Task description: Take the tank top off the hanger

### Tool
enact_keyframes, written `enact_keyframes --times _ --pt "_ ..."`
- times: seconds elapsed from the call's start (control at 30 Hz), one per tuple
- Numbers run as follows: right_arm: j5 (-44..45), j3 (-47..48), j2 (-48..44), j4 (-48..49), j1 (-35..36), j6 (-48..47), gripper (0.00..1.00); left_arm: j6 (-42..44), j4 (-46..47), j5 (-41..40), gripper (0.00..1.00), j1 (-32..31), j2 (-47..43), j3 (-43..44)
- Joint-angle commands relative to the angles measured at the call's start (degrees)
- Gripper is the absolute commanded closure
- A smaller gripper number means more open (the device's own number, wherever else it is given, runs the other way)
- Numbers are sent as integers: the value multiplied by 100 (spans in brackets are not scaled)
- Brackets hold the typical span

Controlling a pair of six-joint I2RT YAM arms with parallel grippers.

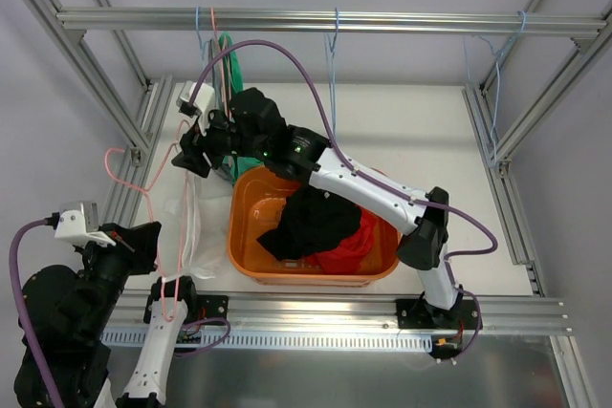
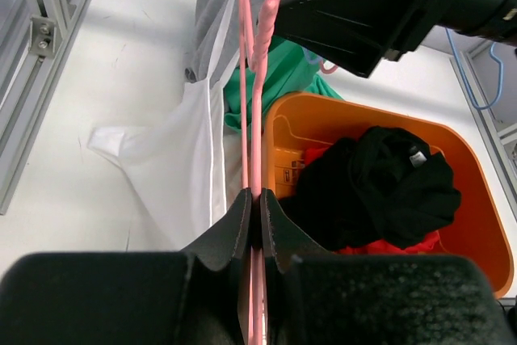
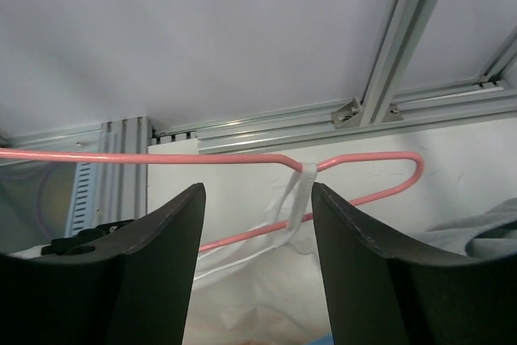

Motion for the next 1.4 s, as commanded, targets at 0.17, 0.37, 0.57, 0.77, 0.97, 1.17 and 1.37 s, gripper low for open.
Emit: enact_keyframes --times 0.17,0.37,0.57,0.77,0.97,1.17,1.37 --pt "381 544 440 349 7 -462 44 -171 153 -124 100 -108 -23 255" --pt "425 553 581 445 -2 -542 56 -162 153 -81 100 -108 30 325" --pt "399 544 502 472 -2 -533 64 -39 144 -300 100 -108 12 229" --pt "276 456 379 463 -2 -550 66 5 144 -353 100 -99 -50 97" --pt "293 649 572 542 -28 -419 87 -13 144 -195 100 -116 -41 141" --pt "284 676 660 683 -98 -199 98 5 144 -204 100 -134 -67 123" --pt "460 667 651 832 -134 -111 100 31 144 -256 100 -160 -102 123"
